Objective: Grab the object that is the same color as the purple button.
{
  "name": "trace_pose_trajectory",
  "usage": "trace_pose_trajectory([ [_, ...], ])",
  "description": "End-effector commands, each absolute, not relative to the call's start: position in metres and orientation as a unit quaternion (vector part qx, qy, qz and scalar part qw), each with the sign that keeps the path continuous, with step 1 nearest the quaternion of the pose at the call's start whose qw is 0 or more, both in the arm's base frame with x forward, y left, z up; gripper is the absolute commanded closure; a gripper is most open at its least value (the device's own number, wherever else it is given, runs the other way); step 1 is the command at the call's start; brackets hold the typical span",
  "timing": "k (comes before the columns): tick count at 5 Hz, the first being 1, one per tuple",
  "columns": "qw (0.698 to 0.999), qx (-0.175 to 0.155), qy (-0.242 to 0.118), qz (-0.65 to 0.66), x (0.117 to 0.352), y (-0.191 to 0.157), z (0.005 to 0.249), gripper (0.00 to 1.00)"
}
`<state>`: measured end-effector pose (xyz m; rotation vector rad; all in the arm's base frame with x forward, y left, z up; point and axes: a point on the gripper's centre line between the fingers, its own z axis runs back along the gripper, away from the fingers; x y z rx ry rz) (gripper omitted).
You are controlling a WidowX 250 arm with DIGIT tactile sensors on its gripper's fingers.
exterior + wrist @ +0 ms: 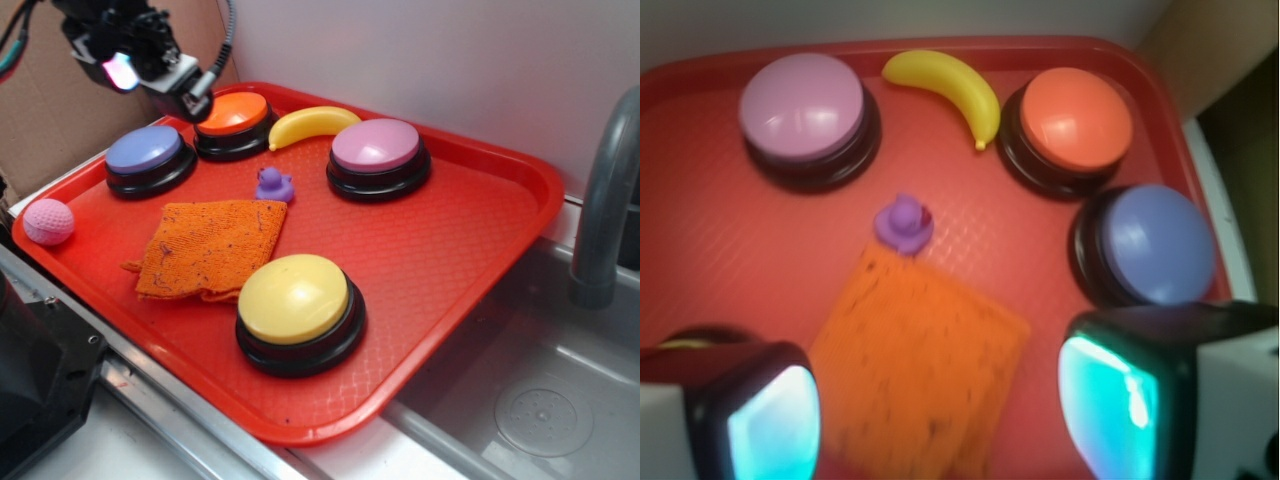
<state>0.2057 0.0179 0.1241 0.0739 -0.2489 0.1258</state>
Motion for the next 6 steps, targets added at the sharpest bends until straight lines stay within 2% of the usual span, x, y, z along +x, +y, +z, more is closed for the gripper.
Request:
trace_pose_trajectory([
  [1,0.989,0.061,-0.125,0.044,0.255,0.028,0.074,0.00],
  [3,0.993,0.059,-0.106,0.007,0.269,0.015,0.044,0.00],
  [4,0.993,0.049,-0.103,-0.009,0.274,0.012,0.038,0.00],
  [5,0.993,0.066,-0.097,-0.014,0.277,0.010,0.033,0.00],
  [6,0.993,0.068,-0.095,0.007,0.276,0.012,0.031,0.79],
])
